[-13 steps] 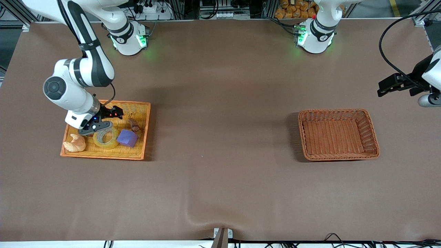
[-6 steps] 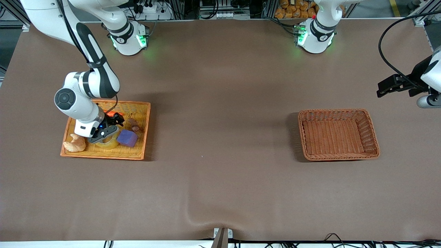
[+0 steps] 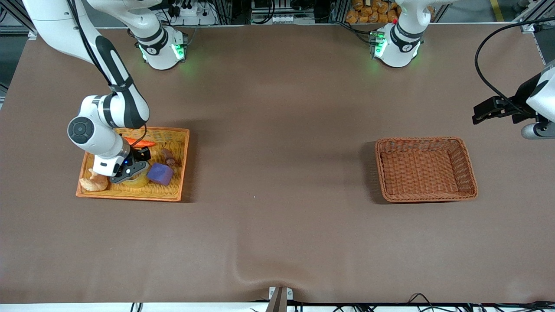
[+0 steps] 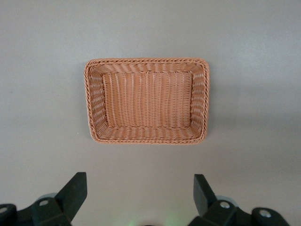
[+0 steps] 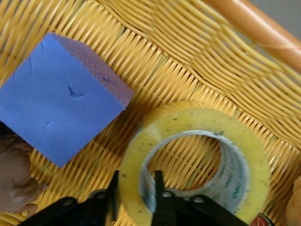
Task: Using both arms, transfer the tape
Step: 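Lift the tape roll with the right gripper toward the table middle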
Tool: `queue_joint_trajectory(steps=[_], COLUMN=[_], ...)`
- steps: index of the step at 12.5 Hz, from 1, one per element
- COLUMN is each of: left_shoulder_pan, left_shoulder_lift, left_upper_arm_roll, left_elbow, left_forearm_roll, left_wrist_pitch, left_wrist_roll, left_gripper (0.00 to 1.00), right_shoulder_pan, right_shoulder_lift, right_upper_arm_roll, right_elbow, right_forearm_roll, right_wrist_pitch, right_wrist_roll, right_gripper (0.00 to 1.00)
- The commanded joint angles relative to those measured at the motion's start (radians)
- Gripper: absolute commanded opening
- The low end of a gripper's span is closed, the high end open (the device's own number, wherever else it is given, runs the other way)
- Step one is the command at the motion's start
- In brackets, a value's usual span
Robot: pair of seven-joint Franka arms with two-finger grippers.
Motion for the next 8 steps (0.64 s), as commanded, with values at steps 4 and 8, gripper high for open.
queue_joint_trajectory(steps=[4,8], left_shoulder_pan=[-0.002,-0.002], left_shoulder_lift=[0.006,0.009], left_upper_arm_roll=[0.001,0.001], left_elbow=[0.011,0.012], left_forearm_roll=[-0.009,-0.009], left_wrist_pitch=[-0.008,-0.002], left_wrist_roll=[0.010,0.010], left_gripper=[1.00,1.00], right_shoulder_pan=[-0.012,0.060], right_shoulder_lift=[-0.081,-0.085], right_upper_arm_roll=[0.006,0.010], right_elbow=[0.217,0.421], right_forearm_roll=[0.015,0.058], right_wrist_pitch=[-0.441,-0.663], right_wrist_roll=[-0.016,0.024], right_gripper=[0.00,0.00])
